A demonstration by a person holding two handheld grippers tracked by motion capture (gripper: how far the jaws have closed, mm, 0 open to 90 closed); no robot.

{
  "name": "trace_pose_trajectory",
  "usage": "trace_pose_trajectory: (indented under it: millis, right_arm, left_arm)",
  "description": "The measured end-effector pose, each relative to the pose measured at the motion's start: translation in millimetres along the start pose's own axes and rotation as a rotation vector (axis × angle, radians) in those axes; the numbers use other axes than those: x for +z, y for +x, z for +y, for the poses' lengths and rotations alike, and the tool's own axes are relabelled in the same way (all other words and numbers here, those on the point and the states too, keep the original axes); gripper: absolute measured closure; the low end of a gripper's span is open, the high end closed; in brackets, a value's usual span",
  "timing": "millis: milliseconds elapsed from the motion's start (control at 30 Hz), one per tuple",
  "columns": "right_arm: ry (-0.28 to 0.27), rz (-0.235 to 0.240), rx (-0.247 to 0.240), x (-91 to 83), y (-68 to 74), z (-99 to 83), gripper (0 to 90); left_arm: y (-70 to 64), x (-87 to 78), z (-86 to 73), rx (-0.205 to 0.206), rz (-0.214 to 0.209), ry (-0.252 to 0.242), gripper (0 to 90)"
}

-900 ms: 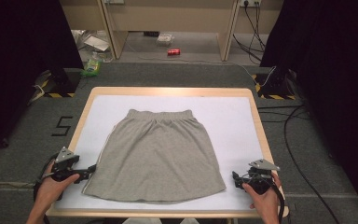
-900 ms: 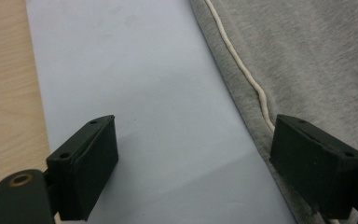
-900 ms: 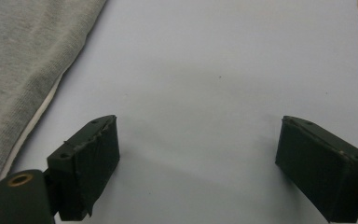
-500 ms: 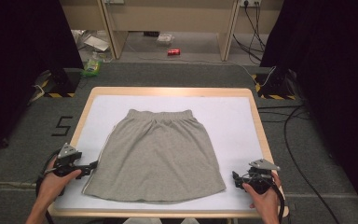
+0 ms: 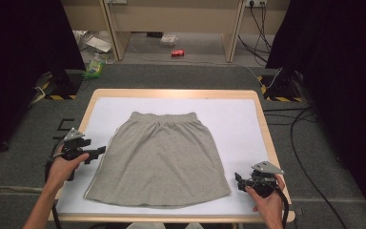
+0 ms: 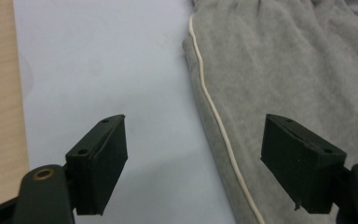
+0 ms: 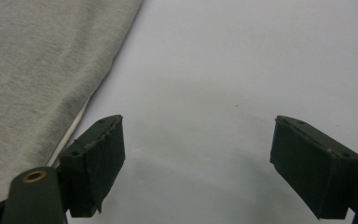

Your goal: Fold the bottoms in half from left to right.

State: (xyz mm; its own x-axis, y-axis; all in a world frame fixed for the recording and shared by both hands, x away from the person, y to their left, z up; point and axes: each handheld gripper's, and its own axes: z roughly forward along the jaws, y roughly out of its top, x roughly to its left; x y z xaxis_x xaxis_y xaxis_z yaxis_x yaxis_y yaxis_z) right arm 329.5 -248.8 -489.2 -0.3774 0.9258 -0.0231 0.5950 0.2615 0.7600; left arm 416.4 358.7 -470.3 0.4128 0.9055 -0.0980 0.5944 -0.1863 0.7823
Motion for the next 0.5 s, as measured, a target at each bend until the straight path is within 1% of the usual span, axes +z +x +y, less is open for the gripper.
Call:
trace_pose_trajectory:
  millis: [100, 133, 167, 200, 233, 267, 367, 500]
  right_arm:
    - [0.0, 0.008, -0.013, 0.9, 2.4, 0.3, 18.0]
    - [0.001, 0.009, -0.008, 0.6, 3.8, 0.7, 18.0]
    - [0.0, 0.011, -0.013, 0.4, 5.1, 1.9, 18.0]
    - [0.0, 0.013, -0.016, 0.5, 5.9, 2.5, 18.0]
    - [0.0, 0.013, -0.016, 0.5, 5.9, 2.5, 18.0]
    - [-0.002, 0.015, -0.015, 1.0, 6.9, 2.9, 18.0]
    - [0.007, 0.024, -0.024, 3.4, 10.2, 3.9, 18.0]
    - [0.008, 0.039, -0.045, 5.3, 17.1, 7.1, 18.5]
  left_arm:
    - [1.0, 5.3, 11.2, -0.008, -0.015, 0.0, 24.1]
    - [1.1, 7.6, 14.1, -0.008, -0.018, 0.002, 24.4]
    - [1.7, 11.9, 19.1, -0.015, -0.02, 0.001, 24.9]
    - [1.7, 11.9, 19.1, -0.015, -0.02, 0.001, 26.2]
    - [2.2, 13.8, 21.1, -0.034, -0.036, 0.002, 26.2]
    - [1.9, 15.9, 22.9, -0.041, -0.042, -0.001, 26.5]
    - [-0.2, 22.8, 28.1, -0.014, -0.016, 0.015, 27.4]
    - [-1.8, 32.0, 36.7, -0.025, -0.035, 0.011, 30.4]
